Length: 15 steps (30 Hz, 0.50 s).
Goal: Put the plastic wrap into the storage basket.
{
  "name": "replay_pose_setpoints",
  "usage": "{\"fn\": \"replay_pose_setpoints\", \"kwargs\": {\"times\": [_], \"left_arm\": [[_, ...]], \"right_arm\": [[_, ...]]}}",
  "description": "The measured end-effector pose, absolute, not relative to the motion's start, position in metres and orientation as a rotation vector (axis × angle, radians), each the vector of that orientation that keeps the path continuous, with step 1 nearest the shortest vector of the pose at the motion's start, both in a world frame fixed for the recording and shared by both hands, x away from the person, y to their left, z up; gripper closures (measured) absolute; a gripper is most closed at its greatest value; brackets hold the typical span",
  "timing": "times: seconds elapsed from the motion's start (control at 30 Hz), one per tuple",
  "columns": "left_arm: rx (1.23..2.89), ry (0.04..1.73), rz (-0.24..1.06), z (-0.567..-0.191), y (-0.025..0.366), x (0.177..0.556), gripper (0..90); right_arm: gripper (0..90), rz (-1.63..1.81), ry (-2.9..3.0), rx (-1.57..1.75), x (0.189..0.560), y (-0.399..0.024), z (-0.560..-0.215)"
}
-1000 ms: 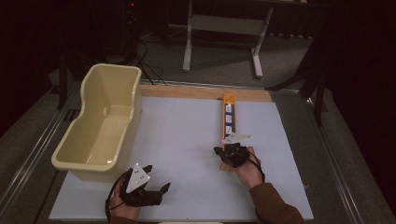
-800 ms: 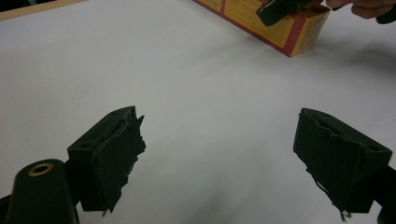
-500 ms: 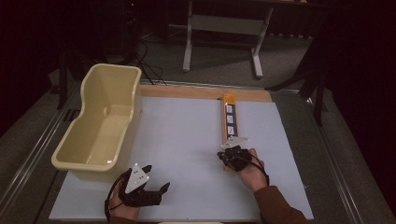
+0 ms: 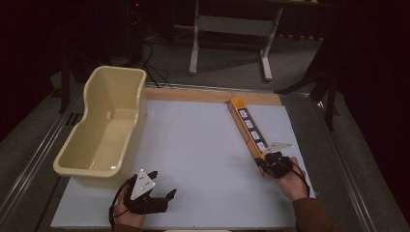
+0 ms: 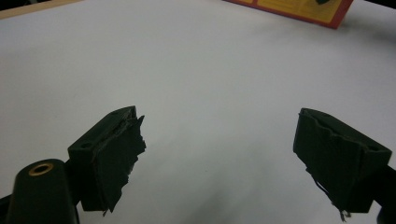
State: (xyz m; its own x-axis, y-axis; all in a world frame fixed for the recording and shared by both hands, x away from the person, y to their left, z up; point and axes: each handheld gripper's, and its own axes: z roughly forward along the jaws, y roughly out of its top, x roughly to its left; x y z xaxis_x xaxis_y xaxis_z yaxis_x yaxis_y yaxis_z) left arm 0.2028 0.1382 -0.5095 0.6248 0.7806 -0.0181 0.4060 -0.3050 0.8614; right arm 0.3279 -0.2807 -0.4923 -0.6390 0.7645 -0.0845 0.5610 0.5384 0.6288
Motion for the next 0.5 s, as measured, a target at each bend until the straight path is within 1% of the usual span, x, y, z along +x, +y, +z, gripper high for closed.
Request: {"fn": "replay_pose_setpoints", "kwargs": {"times": [0.13, 0.33, 0.37, 0.4, 0.47, 0.5], "left_arm": [[1.930, 0.940, 0.515, -0.510, 0.138, 0.203, 15.0], [1.929, 0.945, 0.514, -0.510, 0.138, 0.203, 15.0], [1.929, 0.945, 0.513, -0.510, 0.138, 0.203, 15.0], [1.931, 0.945, 0.513, -0.510, 0.138, 0.203, 15.1], [1.933, 0.945, 0.512, -0.510, 0.137, 0.204, 15.1], [1.933, 0.947, 0.511, -0.510, 0.137, 0.204, 15.1]], "right_arm": [[90.0, 0.751, 2.396, 1.122, 0.334, -0.302, -0.491], [89.9, 0.761, 2.391, 1.172, 0.342, -0.318, -0.488], [87.4, 0.821, 2.399, 1.161, 0.343, -0.320, -0.485], [81.9, 0.884, 2.407, 1.139, 0.343, -0.322, -0.483], [72.5, 0.889, 2.380, 1.117, 0.347, -0.322, -0.478], [69.3, 0.898, 2.368, 1.111, 0.349, -0.322, -0.476]]}}
